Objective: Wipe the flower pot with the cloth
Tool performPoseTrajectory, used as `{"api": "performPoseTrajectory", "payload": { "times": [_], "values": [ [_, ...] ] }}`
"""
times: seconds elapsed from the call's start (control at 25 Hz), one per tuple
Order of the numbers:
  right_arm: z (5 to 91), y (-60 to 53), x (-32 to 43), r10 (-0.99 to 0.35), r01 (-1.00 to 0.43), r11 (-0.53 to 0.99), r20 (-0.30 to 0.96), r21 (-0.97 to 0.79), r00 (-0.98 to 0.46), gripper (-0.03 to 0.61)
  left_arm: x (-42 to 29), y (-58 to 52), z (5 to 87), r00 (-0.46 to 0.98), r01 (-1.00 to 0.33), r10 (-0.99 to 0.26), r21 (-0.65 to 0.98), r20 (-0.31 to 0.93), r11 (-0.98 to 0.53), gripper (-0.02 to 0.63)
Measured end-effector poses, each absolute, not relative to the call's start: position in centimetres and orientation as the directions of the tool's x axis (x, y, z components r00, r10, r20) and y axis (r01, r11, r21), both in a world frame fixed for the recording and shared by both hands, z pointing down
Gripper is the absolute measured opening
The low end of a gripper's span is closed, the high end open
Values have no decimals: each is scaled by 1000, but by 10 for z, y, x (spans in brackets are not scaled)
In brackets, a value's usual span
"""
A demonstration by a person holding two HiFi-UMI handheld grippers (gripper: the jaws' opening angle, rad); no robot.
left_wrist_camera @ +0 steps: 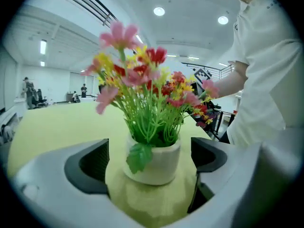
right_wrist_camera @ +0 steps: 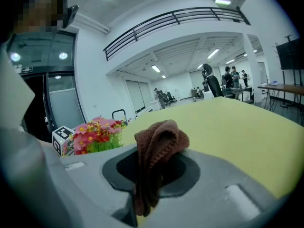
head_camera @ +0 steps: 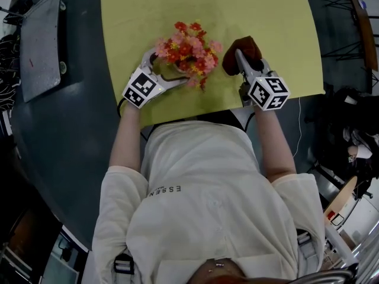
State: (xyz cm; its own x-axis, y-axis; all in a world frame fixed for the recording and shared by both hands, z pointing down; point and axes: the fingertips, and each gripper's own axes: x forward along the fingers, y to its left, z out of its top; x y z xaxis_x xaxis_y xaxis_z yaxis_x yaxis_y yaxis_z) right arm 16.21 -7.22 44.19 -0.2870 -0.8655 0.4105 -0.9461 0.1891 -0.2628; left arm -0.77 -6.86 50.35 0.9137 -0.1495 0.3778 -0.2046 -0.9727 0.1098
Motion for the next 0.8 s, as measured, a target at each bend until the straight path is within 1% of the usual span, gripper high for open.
{"api": "performPoseTrajectory", "payload": {
  "times": [0.04, 0.12, 0.16, 0.28, 0.36, 0.4, 0.52, 0.64, 0.8],
  "values": [
    [440, -70, 158, -867, -948, 186, 412, -258, -282, 61, -16, -69, 499, 913, -233, -178, 112, 367, -966, 563],
    [437, -63, 149, -868, -955, 179, 418, -238, -267, 61, -36, -71, 490, 906, -292, -235, 118, 351, -949, 508],
    [436, -59, 144, -870, -959, 174, 422, -225, -256, 61, -46, -74, 484, 900, -326, -270, 119, 341, -938, 452],
    [435, -44, 131, -876, -971, 142, 431, -194, -214, 61, -75, -80, 456, 874, -441, -401, 101, 275, -892, 241],
    [436, -31, 119, -875, -977, 121, 445, -175, -188, 61, -90, -76, 438, 859, -483, -458, 63, 228, -873, 126],
    [437, -24, 113, -874, -981, 115, 453, -159, -176, 61, -95, -72, 430, 855, -493, -474, 48, 212, -868, 90],
    [440, -3, 99, -877, -990, 97, 462, -100, -133, 61, -105, -60, 411, 845, -520, -507, 41, 171, -853, 17],
    [436, 16, 92, -891, -991, 70, 441, -110, -112, 61, -110, -48, 401, 829, -550, -534, 67, 165, -833, 15],
    [426, 28, 89, -901, -986, 97, 409, -132, -143, 61, -110, -31, 384, 801, -596, -577, 119, 161, -794, 15]
  ]
}}
